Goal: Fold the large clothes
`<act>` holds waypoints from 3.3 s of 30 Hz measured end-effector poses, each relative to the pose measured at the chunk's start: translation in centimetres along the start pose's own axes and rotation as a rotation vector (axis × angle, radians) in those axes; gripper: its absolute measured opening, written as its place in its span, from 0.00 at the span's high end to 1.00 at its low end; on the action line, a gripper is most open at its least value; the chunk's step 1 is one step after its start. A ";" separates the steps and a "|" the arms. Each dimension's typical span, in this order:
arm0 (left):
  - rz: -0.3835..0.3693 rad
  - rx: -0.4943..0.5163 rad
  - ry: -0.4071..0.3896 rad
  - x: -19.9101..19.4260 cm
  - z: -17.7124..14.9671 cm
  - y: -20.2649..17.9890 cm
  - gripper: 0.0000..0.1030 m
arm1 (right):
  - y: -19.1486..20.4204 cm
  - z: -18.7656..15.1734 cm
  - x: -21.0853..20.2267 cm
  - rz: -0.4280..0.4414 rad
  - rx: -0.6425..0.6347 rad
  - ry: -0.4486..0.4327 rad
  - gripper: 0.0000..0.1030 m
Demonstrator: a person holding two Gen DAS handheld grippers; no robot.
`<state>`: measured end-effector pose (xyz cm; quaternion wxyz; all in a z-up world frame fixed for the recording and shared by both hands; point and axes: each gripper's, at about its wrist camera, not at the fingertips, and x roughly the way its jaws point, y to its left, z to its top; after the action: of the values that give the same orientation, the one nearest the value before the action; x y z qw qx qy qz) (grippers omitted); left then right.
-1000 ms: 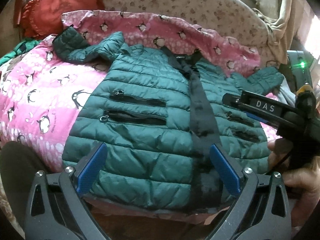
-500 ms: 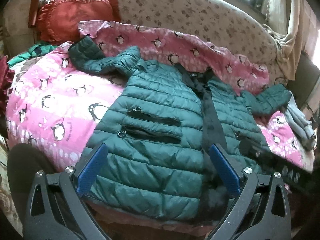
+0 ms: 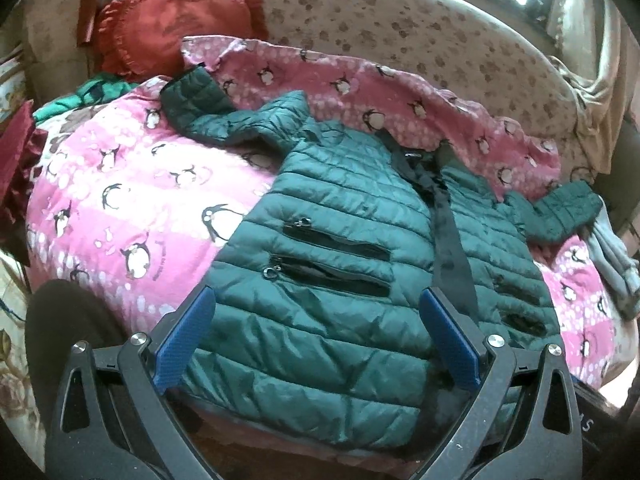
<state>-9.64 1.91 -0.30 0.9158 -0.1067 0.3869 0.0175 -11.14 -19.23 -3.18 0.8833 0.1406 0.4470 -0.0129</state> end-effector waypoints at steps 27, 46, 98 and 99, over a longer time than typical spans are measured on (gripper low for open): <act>0.065 0.099 0.033 4.4 4.1 -2.0 0.01 | -2.0 4.0 1.4 -0.050 -0.063 0.008 0.25; 0.046 0.079 0.065 9.8 9.2 -3.5 0.01 | -2.2 11.0 4.0 -0.017 -0.115 -0.086 0.25; 0.076 0.083 0.104 14.9 14.8 -1.0 0.01 | 1.5 17.6 10.7 -0.001 -0.076 0.008 0.25; 0.070 0.085 0.104 15.1 15.2 -0.7 0.01 | 1.8 17.8 10.9 -0.001 -0.079 0.007 0.25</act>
<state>11.75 3.60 -0.63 0.8968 -0.0549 0.4380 0.0277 9.60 -21.04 -1.43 0.8865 0.1054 0.4505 0.0052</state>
